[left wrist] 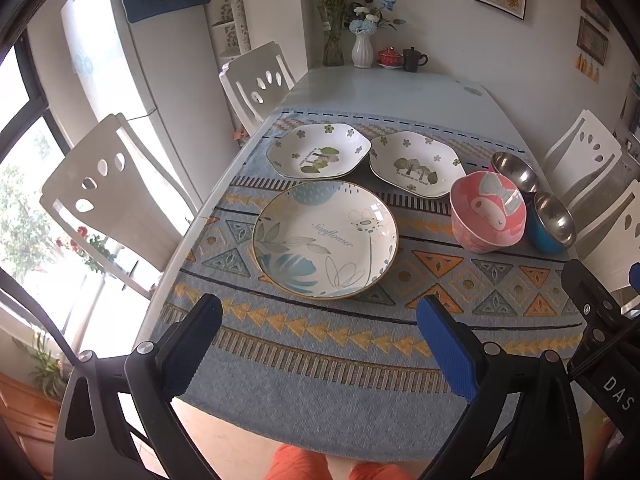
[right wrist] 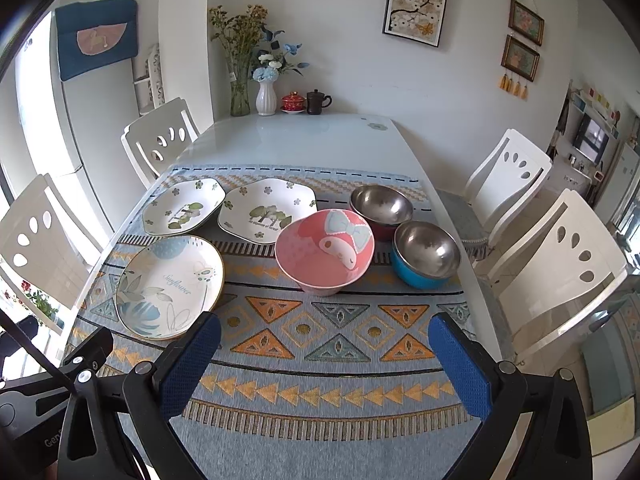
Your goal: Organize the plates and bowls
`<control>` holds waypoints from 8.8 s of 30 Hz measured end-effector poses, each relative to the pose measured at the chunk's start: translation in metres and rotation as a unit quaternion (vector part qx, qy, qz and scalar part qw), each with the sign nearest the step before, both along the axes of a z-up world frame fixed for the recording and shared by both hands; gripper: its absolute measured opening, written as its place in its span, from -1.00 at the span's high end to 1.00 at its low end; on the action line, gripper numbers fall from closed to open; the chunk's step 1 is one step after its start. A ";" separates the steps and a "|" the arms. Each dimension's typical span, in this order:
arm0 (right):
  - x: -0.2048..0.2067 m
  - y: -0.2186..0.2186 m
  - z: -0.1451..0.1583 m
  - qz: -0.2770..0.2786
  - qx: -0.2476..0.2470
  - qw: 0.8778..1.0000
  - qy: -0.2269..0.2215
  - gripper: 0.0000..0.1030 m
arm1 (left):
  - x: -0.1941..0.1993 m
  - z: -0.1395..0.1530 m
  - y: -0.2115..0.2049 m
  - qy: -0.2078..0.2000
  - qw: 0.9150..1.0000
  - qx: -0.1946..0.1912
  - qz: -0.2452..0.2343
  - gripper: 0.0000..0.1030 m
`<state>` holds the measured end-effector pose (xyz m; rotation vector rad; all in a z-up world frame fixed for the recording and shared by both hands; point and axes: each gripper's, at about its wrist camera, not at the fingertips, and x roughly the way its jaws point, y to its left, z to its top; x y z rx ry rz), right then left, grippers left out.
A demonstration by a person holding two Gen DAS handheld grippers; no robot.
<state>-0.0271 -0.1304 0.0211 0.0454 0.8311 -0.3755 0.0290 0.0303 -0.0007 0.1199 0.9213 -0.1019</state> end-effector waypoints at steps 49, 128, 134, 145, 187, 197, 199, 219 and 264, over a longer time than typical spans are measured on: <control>0.091 0.053 -0.024 -0.036 0.001 0.999 0.032 -1.00 | 0.105 -0.009 0.043 0.005 0.999 0.001 -0.046 -0.89; 0.179 0.046 -0.190 -0.028 0.223 0.967 0.123 0.50 | 0.219 -0.161 0.081 0.178 0.967 -0.089 -0.159 0.44; 0.175 0.044 -0.191 -0.007 0.234 0.966 0.111 0.59 | 0.219 -0.160 0.077 0.170 0.970 -0.084 -0.149 0.45; 0.156 0.057 -0.176 0.036 0.209 0.972 0.101 0.61 | 0.197 -0.137 0.088 0.132 0.974 -0.091 -0.163 0.45; 0.099 0.114 -0.174 0.120 0.199 0.962 0.144 0.61 | 0.115 -0.145 0.153 0.150 0.979 -0.073 -0.117 0.45; 0.096 0.115 -0.177 0.123 0.201 0.959 0.159 0.61 | 0.115 -0.141 0.157 0.149 0.978 -0.076 -0.126 0.46; 0.097 0.114 -0.176 0.125 0.199 0.958 0.163 0.61 | 0.117 -0.136 0.162 0.146 0.979 -0.082 -0.120 0.45; 0.159 0.107 -0.060 0.066 0.155 0.984 0.050 0.02 | 0.179 -0.020 0.156 0.015 0.978 -0.136 -0.157 0.27; 0.323 0.051 -0.136 -0.029 0.257 0.960 0.106 -0.46 | 0.371 -0.087 0.082 0.070 0.979 -0.084 -0.173 -0.28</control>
